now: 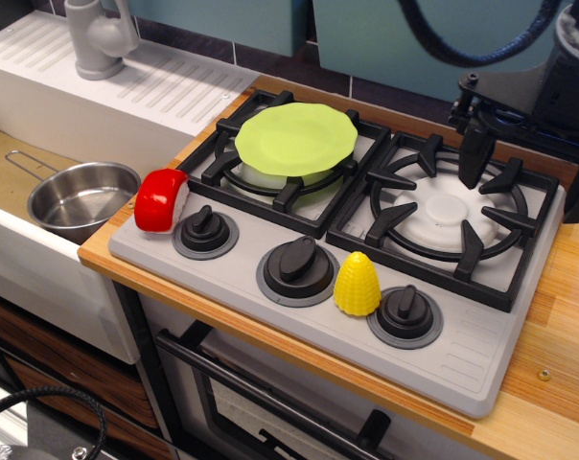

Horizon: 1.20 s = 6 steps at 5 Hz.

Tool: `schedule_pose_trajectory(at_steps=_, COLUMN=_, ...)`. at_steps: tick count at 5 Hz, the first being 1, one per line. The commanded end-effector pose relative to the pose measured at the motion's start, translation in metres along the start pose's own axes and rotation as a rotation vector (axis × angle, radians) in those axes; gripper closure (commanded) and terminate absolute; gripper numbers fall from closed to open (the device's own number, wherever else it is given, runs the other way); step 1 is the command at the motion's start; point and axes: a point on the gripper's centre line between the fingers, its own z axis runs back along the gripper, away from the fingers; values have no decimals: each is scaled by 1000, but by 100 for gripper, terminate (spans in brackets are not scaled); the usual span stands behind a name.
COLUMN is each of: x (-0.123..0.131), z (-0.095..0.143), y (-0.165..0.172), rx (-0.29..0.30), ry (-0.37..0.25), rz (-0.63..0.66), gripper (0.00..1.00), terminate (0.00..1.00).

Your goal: End effector reaching corn

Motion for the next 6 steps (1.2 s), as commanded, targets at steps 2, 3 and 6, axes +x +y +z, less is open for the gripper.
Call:
schedule_pose_trajectory(at_steps=2, x=-6, z=-6, y=2, rx=16, ry=-15, rz=17, gripper=0, terminate=0)
schedule_pose_trajectory(at_steps=3, x=-12, z=-10, y=11, rx=7, ry=-21, rz=10, gripper=0, terminate=0)
schedule_pose_trajectory(at_steps=6, x=-6, z=-27, y=50, rx=-10, ry=-41, rz=-50, gripper=0, terminate=0)
